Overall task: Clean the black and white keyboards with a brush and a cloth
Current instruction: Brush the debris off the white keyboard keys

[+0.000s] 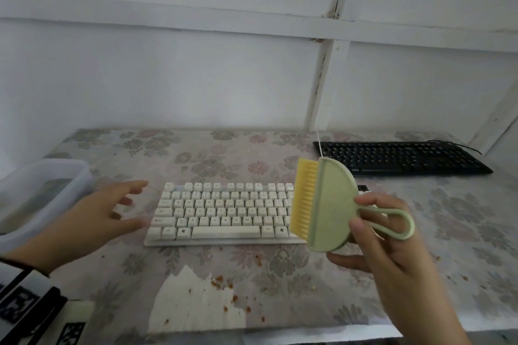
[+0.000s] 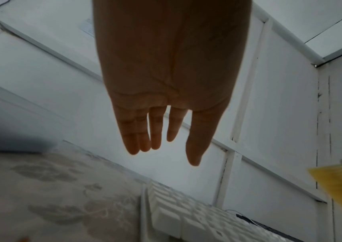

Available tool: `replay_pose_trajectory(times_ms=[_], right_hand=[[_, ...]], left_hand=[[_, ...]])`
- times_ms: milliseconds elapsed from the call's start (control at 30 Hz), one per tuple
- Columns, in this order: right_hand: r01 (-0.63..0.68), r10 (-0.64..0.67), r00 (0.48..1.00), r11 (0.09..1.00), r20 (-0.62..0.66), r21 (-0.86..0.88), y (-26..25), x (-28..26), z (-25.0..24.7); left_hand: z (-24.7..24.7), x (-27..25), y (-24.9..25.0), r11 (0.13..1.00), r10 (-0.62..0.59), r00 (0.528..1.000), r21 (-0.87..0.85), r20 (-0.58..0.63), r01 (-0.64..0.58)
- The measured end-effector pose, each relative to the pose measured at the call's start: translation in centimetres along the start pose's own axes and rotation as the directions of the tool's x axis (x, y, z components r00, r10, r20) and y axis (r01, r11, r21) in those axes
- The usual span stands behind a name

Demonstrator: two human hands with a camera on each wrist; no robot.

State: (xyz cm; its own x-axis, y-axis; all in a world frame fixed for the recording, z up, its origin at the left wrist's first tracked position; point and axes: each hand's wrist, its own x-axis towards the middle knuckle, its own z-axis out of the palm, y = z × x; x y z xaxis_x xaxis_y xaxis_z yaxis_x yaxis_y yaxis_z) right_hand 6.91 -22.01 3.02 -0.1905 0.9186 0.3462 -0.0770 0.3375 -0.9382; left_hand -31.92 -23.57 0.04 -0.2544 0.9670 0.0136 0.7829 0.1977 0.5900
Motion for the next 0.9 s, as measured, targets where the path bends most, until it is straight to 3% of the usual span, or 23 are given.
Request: replay_pose_trajectory(times_ms=[233, 400, 567, 667, 800, 900], right_hand=[[0.07, -0.055, 0.993, 0.987, 0.102, -0.143, -1.5, 2.4, 6.0], [0.268, -0.164, 0.95, 0.867, 0.267, -0.419, -2.3, 4.6, 13.5], [0.49, -0.225, 0.832, 0.726, 0.507, -0.482, -2.6, 6.6, 22.3], [0.608, -0.214, 0.743, 0.612, 0.635, -0.506, -2.2, 7.5, 27.6], [0.66, -0.176, 0.645, 0.618, 0.743, -0.427, -1.5, 8.5, 33.6], [0.672, -0.1, 0.595, 0.607, 0.797, -0.425, -0.4, 9.2, 37.7]], left_hand=[[-3.3, -1.1, -1.6, 0.989, 0.146, 0.989, -0.022, 0.01, -0.146], [-7.0, -1.9, -4.5, 0.986, 0.167, 0.986, -0.006, 0.005, -0.167], [-10.2, -2.3, -8.7, 0.991, 0.131, 0.988, 0.021, -0.08, -0.13], [-11.8, -2.4, -12.2, 0.998, 0.025, 0.997, 0.053, -0.076, -0.021], [-13.0, -2.5, -16.1, 0.996, -0.05, 0.995, 0.074, -0.084, 0.056], [-12.8, -2.9, -16.7, 0.989, -0.093, 0.996, -0.12, -0.016, 0.09]])
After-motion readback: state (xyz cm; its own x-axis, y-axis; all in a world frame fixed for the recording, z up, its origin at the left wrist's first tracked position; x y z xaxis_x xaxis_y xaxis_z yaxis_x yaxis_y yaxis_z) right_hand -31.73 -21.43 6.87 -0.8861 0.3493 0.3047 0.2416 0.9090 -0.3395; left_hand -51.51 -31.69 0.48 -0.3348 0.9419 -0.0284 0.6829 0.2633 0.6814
